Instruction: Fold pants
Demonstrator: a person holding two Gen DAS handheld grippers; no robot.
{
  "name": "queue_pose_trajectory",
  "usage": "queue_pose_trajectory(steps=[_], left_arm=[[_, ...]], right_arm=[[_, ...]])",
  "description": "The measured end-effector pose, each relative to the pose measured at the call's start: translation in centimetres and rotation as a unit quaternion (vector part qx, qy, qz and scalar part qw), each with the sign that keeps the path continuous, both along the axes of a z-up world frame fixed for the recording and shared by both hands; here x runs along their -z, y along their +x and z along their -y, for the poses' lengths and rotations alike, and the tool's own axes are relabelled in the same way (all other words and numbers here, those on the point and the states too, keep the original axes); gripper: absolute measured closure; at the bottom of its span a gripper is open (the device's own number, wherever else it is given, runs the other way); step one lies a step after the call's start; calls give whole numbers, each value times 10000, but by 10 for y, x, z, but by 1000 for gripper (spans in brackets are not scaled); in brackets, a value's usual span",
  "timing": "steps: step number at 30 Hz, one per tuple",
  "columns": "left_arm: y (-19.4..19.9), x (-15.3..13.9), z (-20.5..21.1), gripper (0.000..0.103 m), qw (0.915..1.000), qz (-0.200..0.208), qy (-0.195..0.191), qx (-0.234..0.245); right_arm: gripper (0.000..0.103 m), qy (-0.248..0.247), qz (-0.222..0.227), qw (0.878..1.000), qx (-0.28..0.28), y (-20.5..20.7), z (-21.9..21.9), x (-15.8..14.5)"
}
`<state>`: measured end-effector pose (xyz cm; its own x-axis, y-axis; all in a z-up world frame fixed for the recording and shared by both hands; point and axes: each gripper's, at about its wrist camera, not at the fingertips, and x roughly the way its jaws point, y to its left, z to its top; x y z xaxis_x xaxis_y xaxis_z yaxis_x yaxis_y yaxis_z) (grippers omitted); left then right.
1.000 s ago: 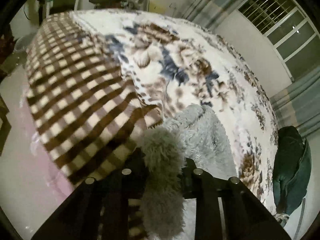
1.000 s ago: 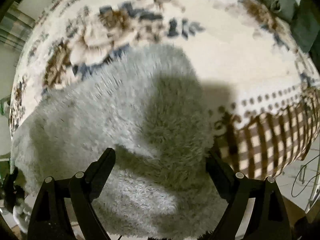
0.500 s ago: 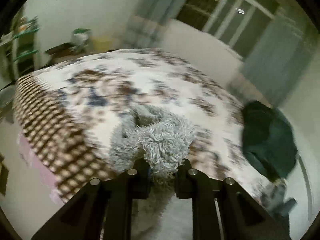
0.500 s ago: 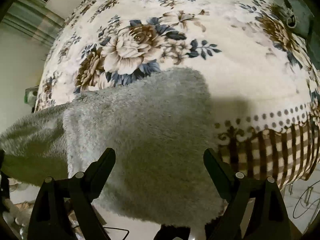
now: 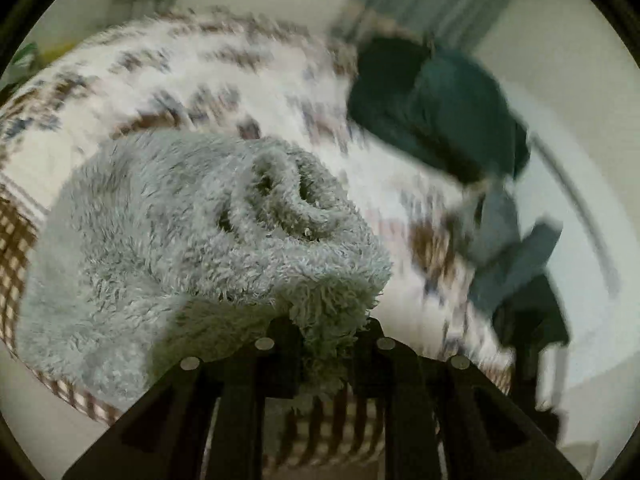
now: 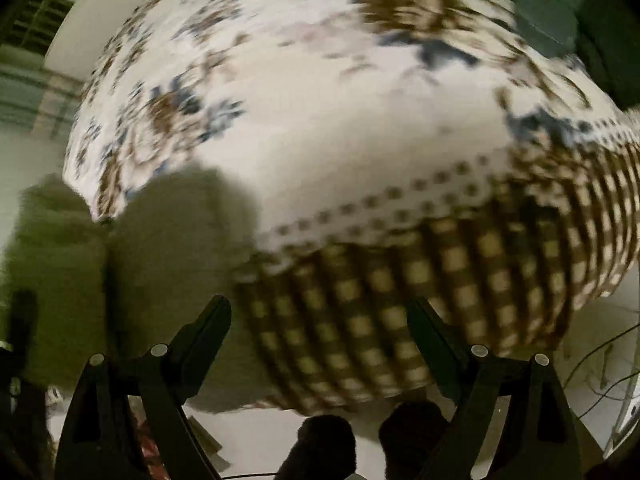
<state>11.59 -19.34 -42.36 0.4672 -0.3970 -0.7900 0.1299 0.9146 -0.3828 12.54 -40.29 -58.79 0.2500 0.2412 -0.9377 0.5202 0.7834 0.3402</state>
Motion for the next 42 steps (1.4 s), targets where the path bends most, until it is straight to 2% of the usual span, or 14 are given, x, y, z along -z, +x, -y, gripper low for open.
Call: queue_pose_trajectory(steps=[4,8,9,13,15,21,23,27,29,31,34,35,40,42], left_arm=[[2,28,29,75,9950,-886,299,357],[2,6,26,16,9934,-1028,-160,480],[2,-6,23,13,9936,-987,-193,510],[-8,-44,-4,13,9963,-702,-27,498],[-1,-52,-39,13,9971,-554,462,242],[45,-7,-139,13,9761,-942,1844,-662],[56,18,-158,13,9714,-1183,1885,-832],[72,57,-181,13,9679,-1616,1642,-1001],[70,58,-183,13,9688,-1631,1581,-997],[73,61,-184,13,9706,-1574,1553,-947],[70,65,-184,13,9731,-1524,1475,-904],[69,65,-183,13,9735,-1516,1451,-908],[57,45,-170,13,9732,-1436,1572,-868],[49,40,-170,13,9726,-1452,1597,-867]], right_arm=[[11,261,25,9996,83,-9,33,7],[5,787,281,9965,87,-7,51,4],[5,939,342,9950,79,-5,52,3],[5,1677,636,9837,-103,22,38,-1],[5,2043,702,9760,-267,45,16,2],[9,2341,524,9660,-961,114,-54,24],[69,2304,588,9669,-924,119,-61,27],[88,1475,506,9872,-340,107,-25,24],[87,1383,267,9899,165,94,2,34],[81,2155,325,9754,324,83,13,38],[34,2409,631,9684,139,68,5,18],[30,2461,697,9667,-31,65,-4,12],[30,2376,221,9679,-794,70,-70,30],[74,2230,91,9712,-835,64,-80,37]])
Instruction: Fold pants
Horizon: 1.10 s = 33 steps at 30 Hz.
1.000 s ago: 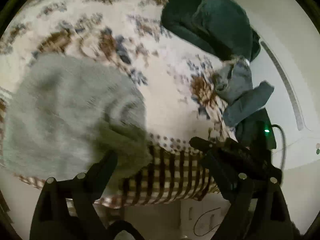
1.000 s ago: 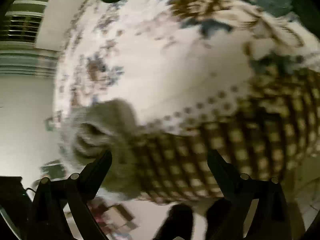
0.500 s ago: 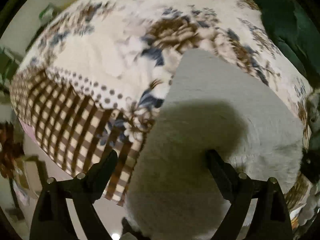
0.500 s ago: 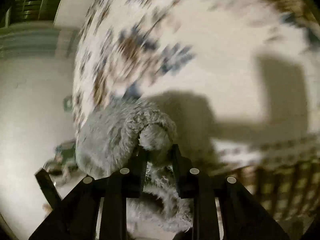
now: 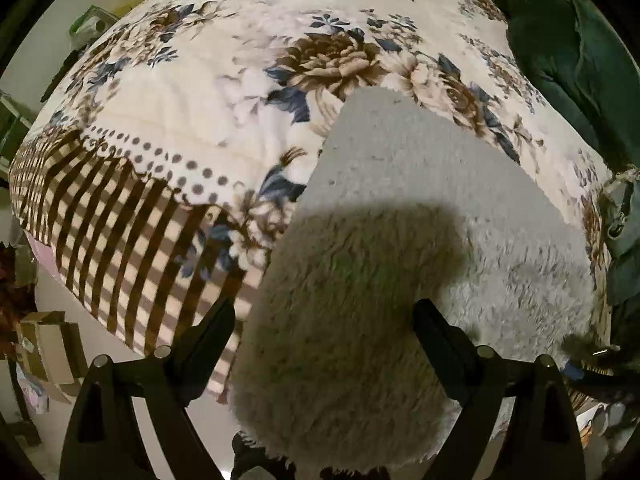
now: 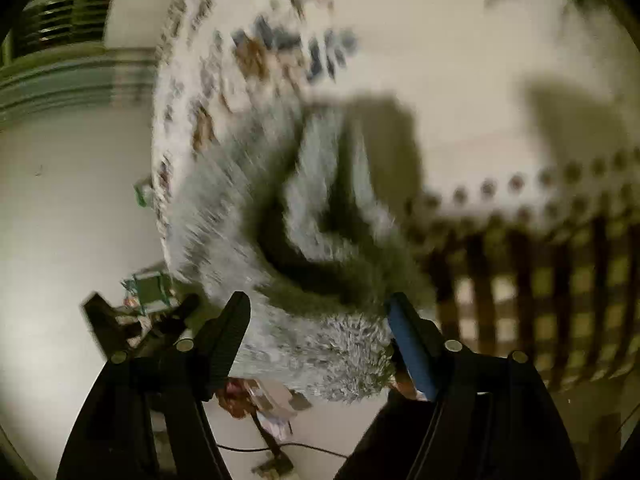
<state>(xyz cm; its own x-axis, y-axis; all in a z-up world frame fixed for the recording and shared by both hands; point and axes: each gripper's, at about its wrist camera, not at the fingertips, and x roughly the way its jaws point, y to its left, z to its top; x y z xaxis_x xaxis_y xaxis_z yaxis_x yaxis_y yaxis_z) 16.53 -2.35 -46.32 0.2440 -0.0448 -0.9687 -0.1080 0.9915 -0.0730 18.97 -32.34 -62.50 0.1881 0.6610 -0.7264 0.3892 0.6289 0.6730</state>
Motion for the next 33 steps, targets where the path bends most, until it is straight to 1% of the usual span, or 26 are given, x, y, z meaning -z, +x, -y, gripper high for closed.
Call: queue_pose_trajectory(steps=[1,5,7,9,10,11,12,13,14,15,16,17,18,19,20,22,23,25,26,27,28,29,30,31,32,33], left_arm=[[-3,-1,0,13,10000,-14,21,-7],[-7,-1,-4,13,10000,-65,-46,9],[-9,-1,-5,13,9999,-64,-81,47],[-10,-1,-6,13,9999,-76,-94,89],[-10,0,-7,13,9998,-103,-125,105],[-11,1,-7,13,9998,-122,-129,106],[-11,2,-8,13,9997,-141,-141,119],[-11,2,-8,13,9996,-162,-166,142],[-12,0,-8,13,9996,-171,-176,153],[-12,-1,-8,13,9996,-158,-175,160],[-12,-4,-9,13,9996,-136,-187,181],[-12,-6,-9,13,9995,-110,-206,211],[-11,-8,-10,13,9995,-91,-212,226],[-11,-8,-11,13,9994,-80,-223,248],[-10,-8,-11,13,9993,-90,-229,269],[-7,-4,-12,13,9993,-134,-198,271],[-6,-2,-13,13,9993,-166,-216,255],[-5,1,-13,13,9992,-198,-261,236],[-4,2,-13,13,9992,-204,-255,231],[-4,2,-13,13,9991,-202,-273,234],[-3,3,-13,13,9991,-205,-293,227],[-3,5,-13,13,9991,-215,-291,225],[-3,7,-13,13,9990,-229,-300,230],[-3,11,-14,13,9989,-261,-323,235],[-3,14,-15,13,9986,-288,-361,243],[-3,22,-16,12,9979,-367,-451,278]], right_arm=[[86,-87,-40,9999,31,-6,-5,-2],[86,-19,138,9998,160,-35,-8,-30],[86,-57,157,9996,214,-49,-4,-41],[86,-113,55,9997,196,-61,3,-39],[86,-266,-35,9996,50,-64,5,-35],[83,-506,-162,9985,-146,-66,7,-29],[82,-570,-292,9974,-344,-63,7,-20],[80,-496,-442,9969,-433,-59,7,-13],[70,-401,-557,9967,-436,-54,9,-10],[66,-289,-523,9973,-438,-48,12,-14],[61,-209,-327,9988,-314,-40,17,-22],[51,-124,-118,9998,-117,-35,25,-30],[44,-22,62,9999,144,-31,33,-36],[32,34,157,9991,383,-26,41,-38],[24,129,287,9964,787,-20,53,-38],[22,251,313,9923,1168,-8,64,-28],[22,282,213,9914,1260,3,67,-18],[22,340,-32,9914,1261,22,67,2],[23,372,-61,9918,1218,33,65,8],[27,366,-7,9934,1083,42,60,12],[56,368,165,9941,1007,47,54,10],[76,238,224,9956,875,46,49,9],[77,-78,363,9960,812,48,46,1],[82,-318,517,9950,791,47,47,-5],[84,-515,541,9937,833,45,50,-5],[84,-692,473,9924,897,44,55,-1]])
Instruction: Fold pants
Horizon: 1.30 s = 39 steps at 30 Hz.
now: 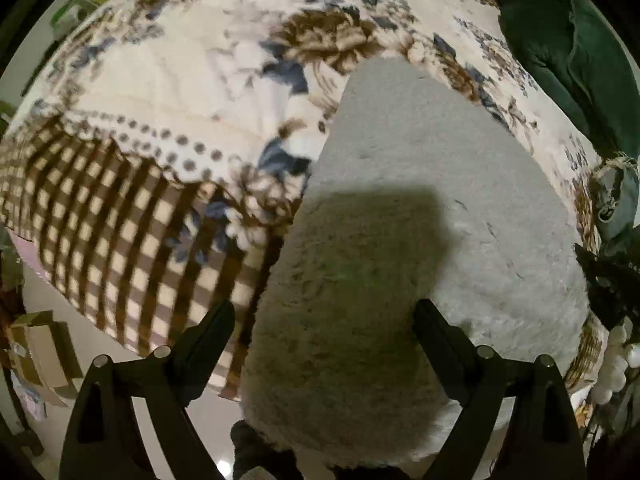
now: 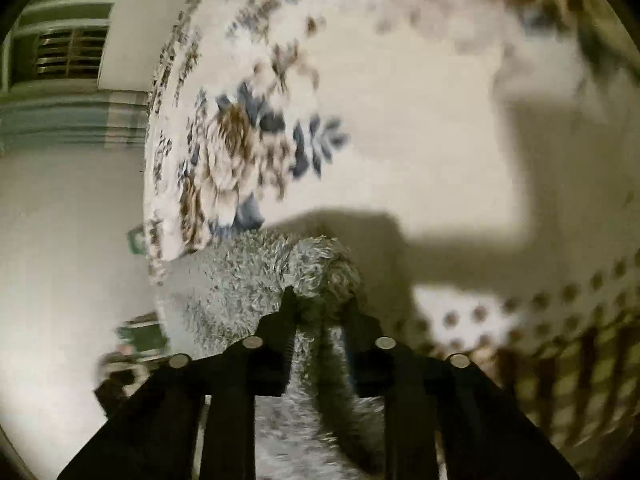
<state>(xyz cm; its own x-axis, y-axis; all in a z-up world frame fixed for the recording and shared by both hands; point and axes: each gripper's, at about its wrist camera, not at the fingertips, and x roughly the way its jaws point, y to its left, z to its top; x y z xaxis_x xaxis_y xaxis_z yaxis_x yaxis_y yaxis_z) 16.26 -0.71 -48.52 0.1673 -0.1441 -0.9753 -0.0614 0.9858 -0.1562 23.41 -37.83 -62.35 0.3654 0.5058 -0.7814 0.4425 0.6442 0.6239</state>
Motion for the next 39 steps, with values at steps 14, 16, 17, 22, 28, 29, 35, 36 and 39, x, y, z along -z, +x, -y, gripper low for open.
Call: queue_pose_trajectory(steps=[14,16,17,22,28,29,35,36,39], left_arm=[[-30,-12,-3,11,9994,62,-315,-96],[-34,-3,-5,11,9996,-53,-251,-113],[-36,4,-8,11,9994,-150,-250,-169],[-38,10,-17,10,9990,-181,-300,-291],[-44,15,-16,10,9994,-255,-221,69],[-43,15,-15,10,9993,-280,-204,99],[-25,-29,-4,11,9989,2,-397,260],[-18,-38,-3,11,9986,82,-456,272],[15,-48,1,11,9969,245,-712,240]], right_arm=[[40,1173,-861,9893,-51,-83,-3,20],[49,1461,-1039,9838,45,-99,-17,41],[85,1575,-1028,9820,150,-106,-24,48],[88,1324,-834,9873,280,-127,-32,26],[87,868,-1317,9874,-122,-140,-35,47],[85,855,-1368,9866,-262,-140,-34,51],[41,635,-851,9933,-459,-115,-22,11],[38,636,-691,9948,-383,-114,-16,1],[36,604,-324,9976,-102,-96,-2,-14]])
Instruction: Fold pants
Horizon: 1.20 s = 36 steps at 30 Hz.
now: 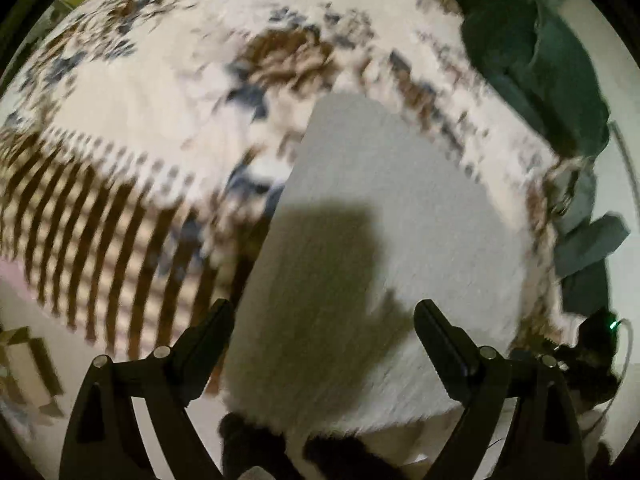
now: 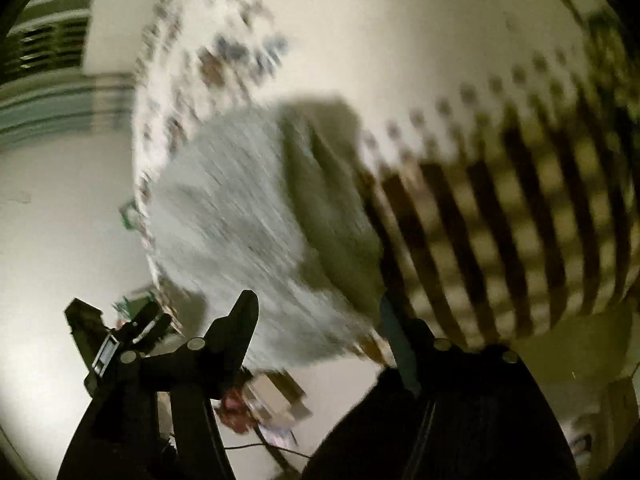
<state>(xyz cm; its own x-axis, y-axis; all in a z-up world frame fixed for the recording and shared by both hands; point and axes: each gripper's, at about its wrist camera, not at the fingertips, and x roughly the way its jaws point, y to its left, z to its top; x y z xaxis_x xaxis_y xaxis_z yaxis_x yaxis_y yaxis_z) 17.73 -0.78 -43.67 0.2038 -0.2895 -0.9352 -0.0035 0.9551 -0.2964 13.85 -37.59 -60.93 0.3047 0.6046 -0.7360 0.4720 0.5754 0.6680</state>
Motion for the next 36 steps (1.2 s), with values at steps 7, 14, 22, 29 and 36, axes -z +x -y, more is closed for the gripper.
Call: queue_pose_trajectory(steps=[7,14,22,29,36], left_arm=[[107,54,7,11,9995,-297,-44,32],[115,109,-32,0,9937,-804,-784,-39],[79,62,-31,1,9835,-668,-1678,104],[36,93,-36,1,9794,-1026,-1722,232],[23,114,-44,6,9688,-1138,-2200,-125]], right_arm=[[36,-220,185,9996,-18,78,-14,27],[36,-581,-121,9982,58,103,-18,76],[1,852,251,9959,156,72,-11,61],[0,1076,-161,9929,-485,59,-40,113],[0,1555,-185,9851,-707,80,-45,124]])
